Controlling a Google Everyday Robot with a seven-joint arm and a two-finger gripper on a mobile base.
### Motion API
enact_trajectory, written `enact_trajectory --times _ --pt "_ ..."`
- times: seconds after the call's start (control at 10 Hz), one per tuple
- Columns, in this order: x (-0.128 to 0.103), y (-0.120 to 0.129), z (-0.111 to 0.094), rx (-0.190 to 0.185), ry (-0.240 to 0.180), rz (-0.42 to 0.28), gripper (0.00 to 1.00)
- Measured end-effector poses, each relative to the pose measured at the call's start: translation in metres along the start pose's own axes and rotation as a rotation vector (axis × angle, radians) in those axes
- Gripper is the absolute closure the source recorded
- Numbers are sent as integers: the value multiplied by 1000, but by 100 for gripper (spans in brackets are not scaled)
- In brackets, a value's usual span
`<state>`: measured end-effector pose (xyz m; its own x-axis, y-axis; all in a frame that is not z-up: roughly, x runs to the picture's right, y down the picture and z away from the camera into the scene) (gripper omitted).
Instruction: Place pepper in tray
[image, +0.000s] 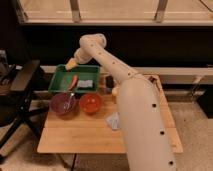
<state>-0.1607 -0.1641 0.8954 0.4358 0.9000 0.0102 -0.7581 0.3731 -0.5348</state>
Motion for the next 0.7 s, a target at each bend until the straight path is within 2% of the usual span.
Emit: enact_trajectory --times 0.5,0.6,0.7 --pt "0 -1 1 3 -5 1 20" --pt "1 -2 6 8 -28 19 20" --pt "-4 2 15 9 -66 65 20"
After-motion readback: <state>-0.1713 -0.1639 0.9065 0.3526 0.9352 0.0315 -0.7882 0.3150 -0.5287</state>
